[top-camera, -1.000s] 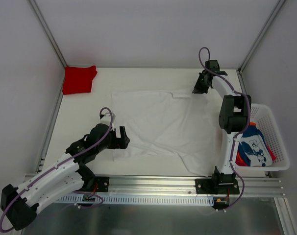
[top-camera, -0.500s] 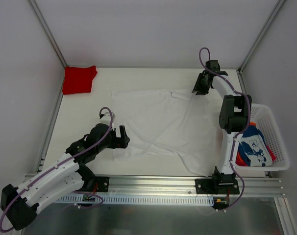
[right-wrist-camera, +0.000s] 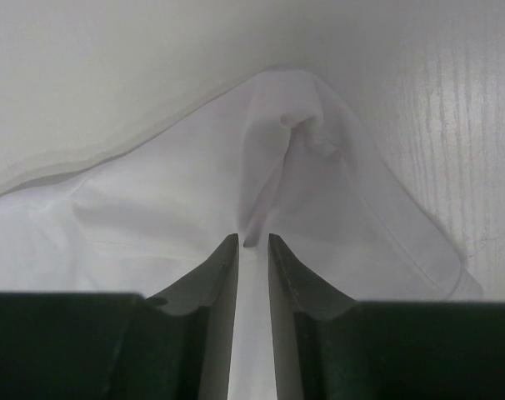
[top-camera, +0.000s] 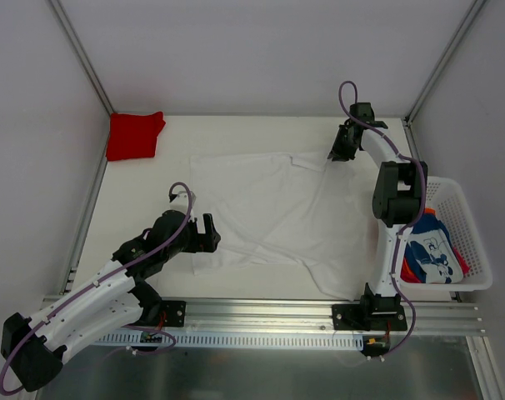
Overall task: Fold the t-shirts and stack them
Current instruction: Flatten the tshirt out
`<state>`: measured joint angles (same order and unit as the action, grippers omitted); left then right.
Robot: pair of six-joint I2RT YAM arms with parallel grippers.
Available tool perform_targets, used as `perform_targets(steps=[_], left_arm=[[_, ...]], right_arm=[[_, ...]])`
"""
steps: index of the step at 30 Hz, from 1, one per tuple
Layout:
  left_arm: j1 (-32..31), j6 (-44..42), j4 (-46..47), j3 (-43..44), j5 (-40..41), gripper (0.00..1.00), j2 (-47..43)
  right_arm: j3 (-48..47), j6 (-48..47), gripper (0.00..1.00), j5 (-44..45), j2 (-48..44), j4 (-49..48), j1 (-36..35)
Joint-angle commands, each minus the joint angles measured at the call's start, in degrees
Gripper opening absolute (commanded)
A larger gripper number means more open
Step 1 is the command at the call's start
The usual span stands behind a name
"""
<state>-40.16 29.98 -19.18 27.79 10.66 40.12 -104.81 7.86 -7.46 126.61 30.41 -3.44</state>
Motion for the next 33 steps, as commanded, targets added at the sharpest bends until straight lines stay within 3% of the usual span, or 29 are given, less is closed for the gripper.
perform_targets(steps=[1, 6, 12, 25, 33], left_arm=[[-0.4, -0.8, 1.1, -0.1, 0.2, 0.96, 0.0], [-0.4, -0.8, 1.0, -0.1, 0.3, 0.96, 0.2], [-0.4, -0.8, 1.0, -0.2, 0.6, 0.96, 0.4], [-0.4, -0.4, 1.5, -0.9, -0.2, 0.96, 1.1], [-0.4, 0.3, 1.9, -1.7, -1.2, 0.95, 1.1]], right_arm=[[-2.9, -0.2, 0.24, 0.0, 1.0, 0.7, 0.4], [-3.3, 0.3, 0.22, -0.4, 2.1, 0.3, 0.3], [-4.1, 0.5, 0.00, -0.8, 3.1, 0.3, 0.3], [-6.4, 1.0, 0.01, -2.9, 2.6, 0.3, 0.3], [-15.1, 5.3, 0.01, -6.8, 7.3, -3.9, 0.3]])
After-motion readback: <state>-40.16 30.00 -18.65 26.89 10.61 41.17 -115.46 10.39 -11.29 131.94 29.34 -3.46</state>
